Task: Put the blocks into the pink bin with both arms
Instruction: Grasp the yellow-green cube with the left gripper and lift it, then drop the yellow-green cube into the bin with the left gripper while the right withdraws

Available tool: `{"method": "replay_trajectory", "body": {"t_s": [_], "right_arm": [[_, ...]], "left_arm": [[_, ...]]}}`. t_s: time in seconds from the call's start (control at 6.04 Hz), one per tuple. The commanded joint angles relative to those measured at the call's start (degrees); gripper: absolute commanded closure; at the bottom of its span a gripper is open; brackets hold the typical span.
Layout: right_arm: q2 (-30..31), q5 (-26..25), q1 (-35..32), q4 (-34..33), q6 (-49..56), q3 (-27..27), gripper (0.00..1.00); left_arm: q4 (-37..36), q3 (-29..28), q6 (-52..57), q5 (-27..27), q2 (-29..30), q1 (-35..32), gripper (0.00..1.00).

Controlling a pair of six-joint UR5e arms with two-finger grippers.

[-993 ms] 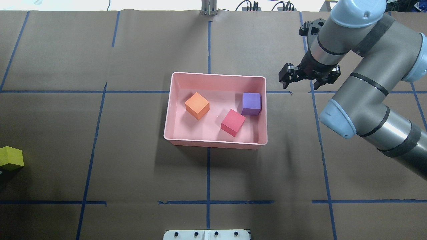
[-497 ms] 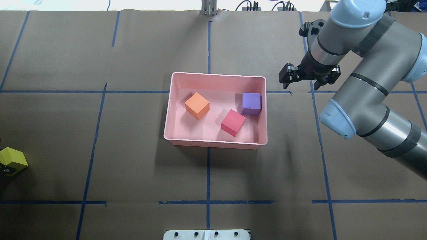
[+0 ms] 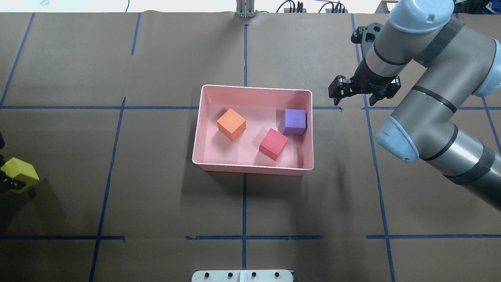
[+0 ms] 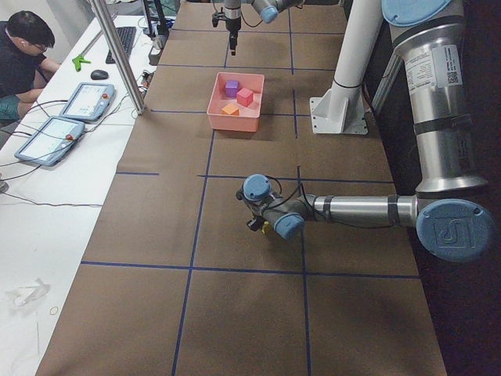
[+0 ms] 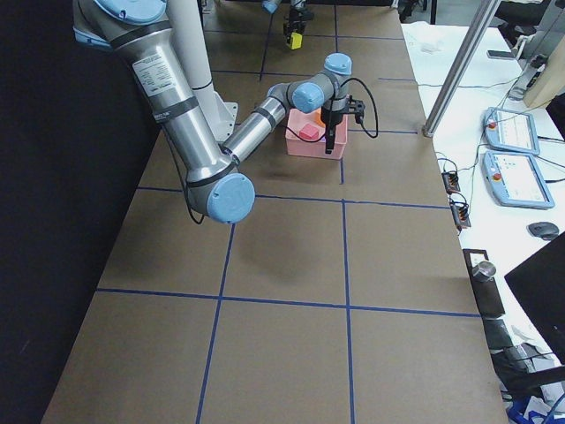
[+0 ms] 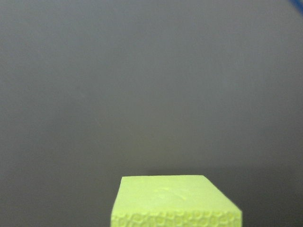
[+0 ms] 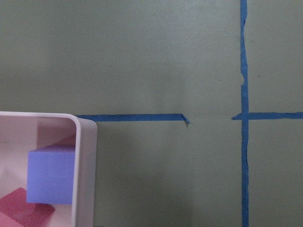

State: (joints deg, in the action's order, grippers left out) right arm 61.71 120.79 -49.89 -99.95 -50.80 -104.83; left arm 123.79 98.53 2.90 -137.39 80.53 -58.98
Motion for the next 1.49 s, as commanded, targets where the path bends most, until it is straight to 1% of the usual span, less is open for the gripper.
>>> {"method": "replay_trajectory", "body": {"t_s": [0.0,0.17,0.33,0.5,0.66,0.83,0.99,1.16,1.32], "right_arm": [[0.2,0.1,-0.6,0.0,2.1,0.1,0.0],[0.9,0.2,-1.4,0.0,4.9,0.0,0.0],[2.9,2.6,-3.3,0.1,10.3,-0.5,0.0],[6.5,4.5,-6.8,0.0,18.0,-2.0,0.0],[9.9,6.2,-10.8,0.0,26.6,-2.0,0.0],[12.9,7.3,-14.3,0.0,33.9,-2.0,0.0],[16.7,8.1,-18.8,0.0,43.1,-2.0,0.0],[21.3,9.9,-24.3,-0.1,53.2,-2.0,0.0],[23.9,10.3,-27.2,0.0,57.9,-2.0,0.0]], "left_arm": [[-22.3,7.5,-0.1,0.2,11.4,-5.5,0.38],[-33.5,8.4,-0.4,0.5,19.5,-6.9,0.37],[-42.0,9.0,-9.1,1.7,27.7,-6.8,0.36],[-45.4,9.6,-24.3,7.4,34.4,-4.4,0.36],[-46.0,9.6,-37.1,9.2,38.4,3.5,0.36],[-46.3,8.8,-47.7,14.3,43.4,10.8,0.36],[-46.2,7.2,-56.5,17.7,48.3,17.1,0.36],[-46.2,2.4,-63.1,20.0,54.7,20.8,0.36],[-45.8,-3.3,-68.2,23.8,60.7,25.0,0.36]]}}
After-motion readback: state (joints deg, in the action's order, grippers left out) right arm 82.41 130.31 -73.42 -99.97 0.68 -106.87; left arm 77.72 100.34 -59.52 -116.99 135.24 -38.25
